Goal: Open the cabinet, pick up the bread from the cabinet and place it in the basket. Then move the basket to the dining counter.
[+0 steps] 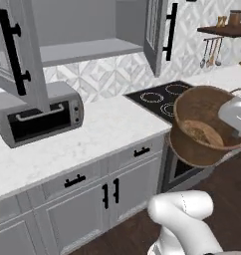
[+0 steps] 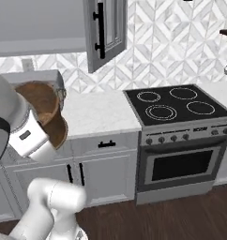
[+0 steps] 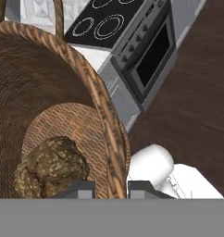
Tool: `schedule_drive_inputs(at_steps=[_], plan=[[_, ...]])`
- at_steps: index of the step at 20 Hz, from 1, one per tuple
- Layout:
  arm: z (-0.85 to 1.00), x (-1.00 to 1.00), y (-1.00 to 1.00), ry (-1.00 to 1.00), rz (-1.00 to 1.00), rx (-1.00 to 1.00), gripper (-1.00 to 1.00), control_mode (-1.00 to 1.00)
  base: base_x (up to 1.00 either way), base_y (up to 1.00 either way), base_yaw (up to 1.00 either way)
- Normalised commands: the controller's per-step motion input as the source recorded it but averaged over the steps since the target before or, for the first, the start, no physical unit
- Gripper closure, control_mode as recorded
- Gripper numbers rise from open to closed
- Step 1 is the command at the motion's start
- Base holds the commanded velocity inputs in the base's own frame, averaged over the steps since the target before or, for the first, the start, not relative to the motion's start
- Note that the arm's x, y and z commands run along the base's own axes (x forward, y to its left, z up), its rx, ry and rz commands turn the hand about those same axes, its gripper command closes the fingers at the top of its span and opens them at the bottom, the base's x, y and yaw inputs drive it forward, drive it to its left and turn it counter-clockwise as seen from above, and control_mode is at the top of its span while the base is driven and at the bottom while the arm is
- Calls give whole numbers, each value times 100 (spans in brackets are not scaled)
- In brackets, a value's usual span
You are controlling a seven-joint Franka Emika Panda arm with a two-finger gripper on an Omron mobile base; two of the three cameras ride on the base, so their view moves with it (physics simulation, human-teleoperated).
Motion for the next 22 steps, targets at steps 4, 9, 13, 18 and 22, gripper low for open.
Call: schedule_drive_inputs(at_steps=[4, 9, 13, 18, 22], plan=[[0, 0, 0, 0, 0, 0, 100, 100, 0, 0, -100], [0, 0, 0, 0, 0, 0, 100, 100, 0, 0, -100], [0, 0, 0, 0, 0, 0, 100, 100, 0, 0, -100], [0, 0, 0, 0, 0, 0, 100, 100, 0, 0, -100], [0, 0, 0, 0, 0, 0, 100, 100, 0, 0, -100]])
